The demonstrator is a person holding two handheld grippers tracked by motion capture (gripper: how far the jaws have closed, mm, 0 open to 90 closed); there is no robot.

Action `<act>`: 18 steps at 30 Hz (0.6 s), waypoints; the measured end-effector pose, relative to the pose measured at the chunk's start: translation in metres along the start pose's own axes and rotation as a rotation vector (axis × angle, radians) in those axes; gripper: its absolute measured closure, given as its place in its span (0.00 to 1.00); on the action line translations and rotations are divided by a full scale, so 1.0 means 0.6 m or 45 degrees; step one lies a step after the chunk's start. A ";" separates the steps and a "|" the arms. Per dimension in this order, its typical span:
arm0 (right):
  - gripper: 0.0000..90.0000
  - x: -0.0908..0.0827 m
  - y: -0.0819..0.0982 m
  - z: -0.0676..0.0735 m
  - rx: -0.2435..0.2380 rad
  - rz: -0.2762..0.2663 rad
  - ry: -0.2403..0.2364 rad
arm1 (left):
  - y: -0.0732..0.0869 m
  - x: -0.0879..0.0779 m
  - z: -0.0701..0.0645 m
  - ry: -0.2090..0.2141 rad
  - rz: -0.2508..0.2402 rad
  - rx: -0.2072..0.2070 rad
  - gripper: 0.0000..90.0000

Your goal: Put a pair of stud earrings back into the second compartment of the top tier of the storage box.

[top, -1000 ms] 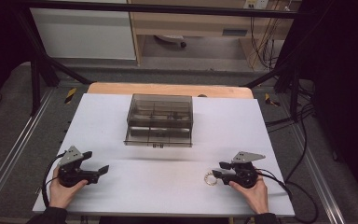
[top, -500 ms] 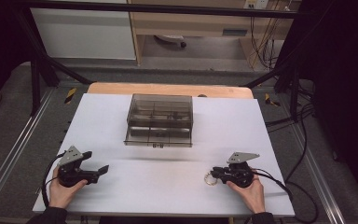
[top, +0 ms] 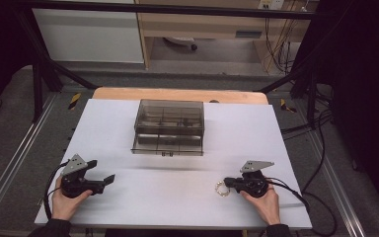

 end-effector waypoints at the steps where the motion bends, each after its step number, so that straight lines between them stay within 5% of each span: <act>1: 0.96 -0.001 0.000 0.000 0.001 0.000 0.000 | 0.000 0.000 0.000 -0.001 0.000 -0.001 0.08; 18: 0.96 -0.027 -0.017 0.005 0.031 -0.053 0.001 | 0.000 -0.001 0.001 -0.002 -0.001 0.003 0.08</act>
Point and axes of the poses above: each handheld gripper's, and its own axes: x roughly forward along the jaws, y roughly out of its underside, z roughly to its left, the point moved 10 cm from there along x, roughly forward along the jaws, and after that the axes turned 8 degrees about -y, right-handed, at the moved point
